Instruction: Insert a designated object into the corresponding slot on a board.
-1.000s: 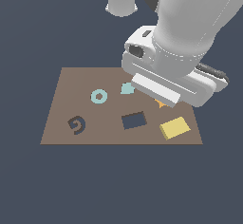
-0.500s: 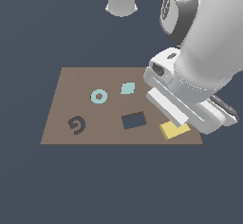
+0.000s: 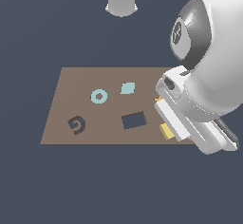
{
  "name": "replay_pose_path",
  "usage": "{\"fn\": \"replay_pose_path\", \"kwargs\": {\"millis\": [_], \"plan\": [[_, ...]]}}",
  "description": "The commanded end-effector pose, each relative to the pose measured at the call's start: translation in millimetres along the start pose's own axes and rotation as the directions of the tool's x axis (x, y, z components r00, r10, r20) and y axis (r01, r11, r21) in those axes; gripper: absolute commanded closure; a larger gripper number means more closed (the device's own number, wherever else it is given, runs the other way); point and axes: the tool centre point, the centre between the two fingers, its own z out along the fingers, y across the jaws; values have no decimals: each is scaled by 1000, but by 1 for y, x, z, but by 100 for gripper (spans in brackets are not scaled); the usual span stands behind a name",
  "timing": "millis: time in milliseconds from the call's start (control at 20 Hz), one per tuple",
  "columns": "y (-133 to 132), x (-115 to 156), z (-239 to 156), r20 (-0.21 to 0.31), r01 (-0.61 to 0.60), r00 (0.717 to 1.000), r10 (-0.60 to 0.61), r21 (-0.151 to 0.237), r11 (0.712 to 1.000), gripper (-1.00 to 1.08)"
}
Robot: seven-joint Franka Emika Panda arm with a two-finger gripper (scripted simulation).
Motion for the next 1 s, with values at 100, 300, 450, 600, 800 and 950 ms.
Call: {"fn": "replay_pose_path", "kwargs": {"millis": [100, 300, 450, 600, 800, 950], "plan": [[-10, 1, 6, 1, -60, 998, 60, 0, 998, -92], [-16, 1, 9, 2, -89, 996, 89, -1, 996, -92], [-17, 2, 10, 2, -100, 995, 100, -1, 995, -92], [-18, 2, 10, 2, -100, 995, 100, -1, 995, -92], [-17, 2, 10, 2, -98, 995, 98, -1, 995, -92], [-17, 2, 16, 2, -98, 995, 98, -1, 995, -92]]}}
